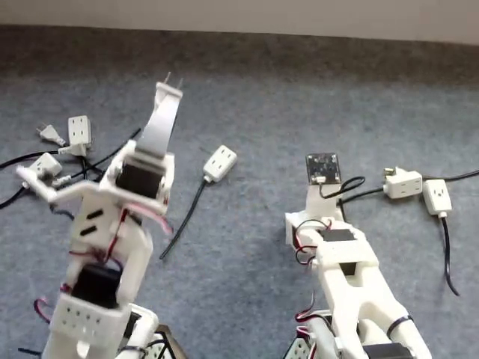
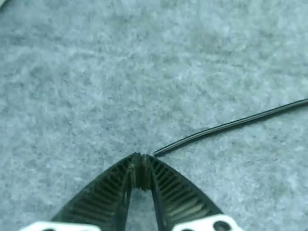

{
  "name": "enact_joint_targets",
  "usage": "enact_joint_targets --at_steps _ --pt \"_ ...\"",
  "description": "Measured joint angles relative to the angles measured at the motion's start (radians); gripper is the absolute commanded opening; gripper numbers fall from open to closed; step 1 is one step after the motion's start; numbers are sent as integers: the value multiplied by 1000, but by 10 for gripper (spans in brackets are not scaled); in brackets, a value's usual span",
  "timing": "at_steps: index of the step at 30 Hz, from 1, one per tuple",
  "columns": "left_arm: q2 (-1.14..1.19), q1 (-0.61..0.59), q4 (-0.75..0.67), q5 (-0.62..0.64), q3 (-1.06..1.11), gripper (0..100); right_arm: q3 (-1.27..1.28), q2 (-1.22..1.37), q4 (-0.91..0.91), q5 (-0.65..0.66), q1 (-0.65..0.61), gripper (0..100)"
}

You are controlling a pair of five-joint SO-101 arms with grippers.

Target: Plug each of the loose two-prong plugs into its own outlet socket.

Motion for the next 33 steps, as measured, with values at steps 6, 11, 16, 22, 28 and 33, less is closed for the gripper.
enact_joint_targets --at_steps 6,11,16,22,28,33 --pt "440 -48 0 0 -239 9 6 0 -26 0 0 7" --pt "776 -48 0 0 -321 8 6 0 -34 0 0 7" --pt "957 -48 0 0 -322 8 6 0 -35 0 0 7" --pt "1002 -41 -34 0 -324 8 6 0 -35 0 0 7" --pt "1005 -18 -35 0 -285 7 6 0 -35 0 0 7" --pt "1003 -44 14 -43 -282 7 6 0 -35 0 0 7"
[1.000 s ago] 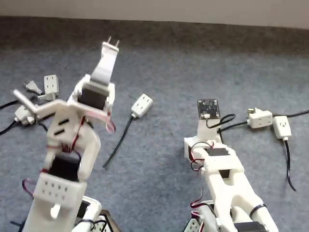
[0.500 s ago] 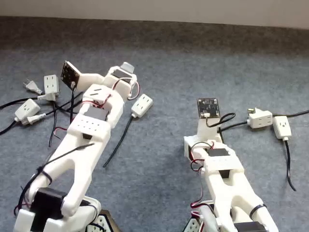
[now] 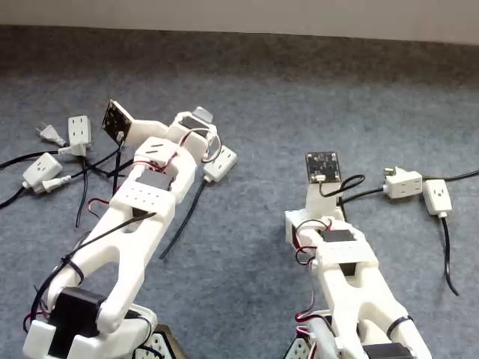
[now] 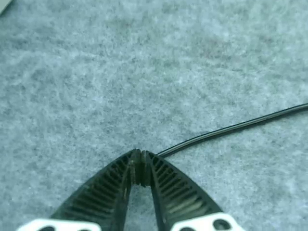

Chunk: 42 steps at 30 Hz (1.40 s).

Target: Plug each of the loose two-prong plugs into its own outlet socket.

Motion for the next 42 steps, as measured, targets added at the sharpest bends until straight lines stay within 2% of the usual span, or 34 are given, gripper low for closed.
enact_joint_targets --at_steps 5,9,13,25,28,42 --pt "11 -6 250 -44 -141 7 0 0 0 0 0 7" --pt "15 -6 532 8 -328 7 0 0 0 0 0 7" --pt "83 25 756 54 -497 7 0 0 0 0 0 7" --pt "540 81 1183 63 -1025 7 0 0 0 0 0 7" --pt "615 106 1244 63 -1108 7 0 0 0 0 0 7" --pt "689 130 1250 63 -1160 7 0 0 0 0 0 7"
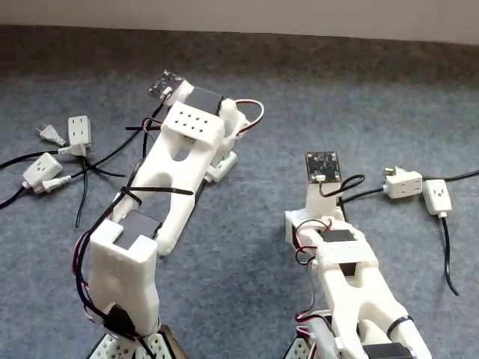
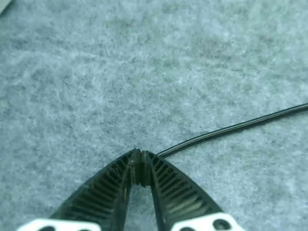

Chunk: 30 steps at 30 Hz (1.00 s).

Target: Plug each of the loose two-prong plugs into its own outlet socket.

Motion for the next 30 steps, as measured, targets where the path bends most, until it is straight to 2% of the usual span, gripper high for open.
enact_joint_targets --at_steps 6,19,30 --pt "72 -2 -17 -2 0 7 0 0 0 0 0 7" --pt "80 -2 -25 -25 -35 7 0 0 0 0 0 7" --pt "112 -2 -94 -29 -35 7 0 0 0 0 0 7"
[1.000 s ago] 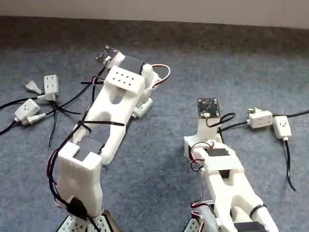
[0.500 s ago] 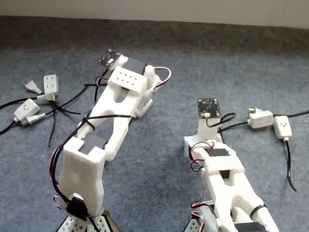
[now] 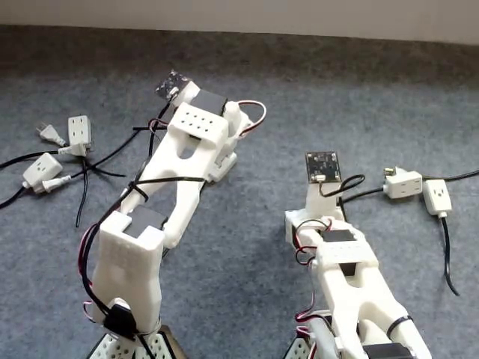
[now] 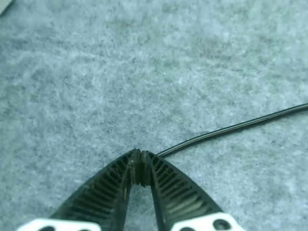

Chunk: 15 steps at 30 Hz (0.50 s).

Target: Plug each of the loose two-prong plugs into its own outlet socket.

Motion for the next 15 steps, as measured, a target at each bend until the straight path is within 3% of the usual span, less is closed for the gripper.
enact_joint_targets --at_steps 15 --pt "23 3 0 -5 -15 7 0 0 0 0 0 7"
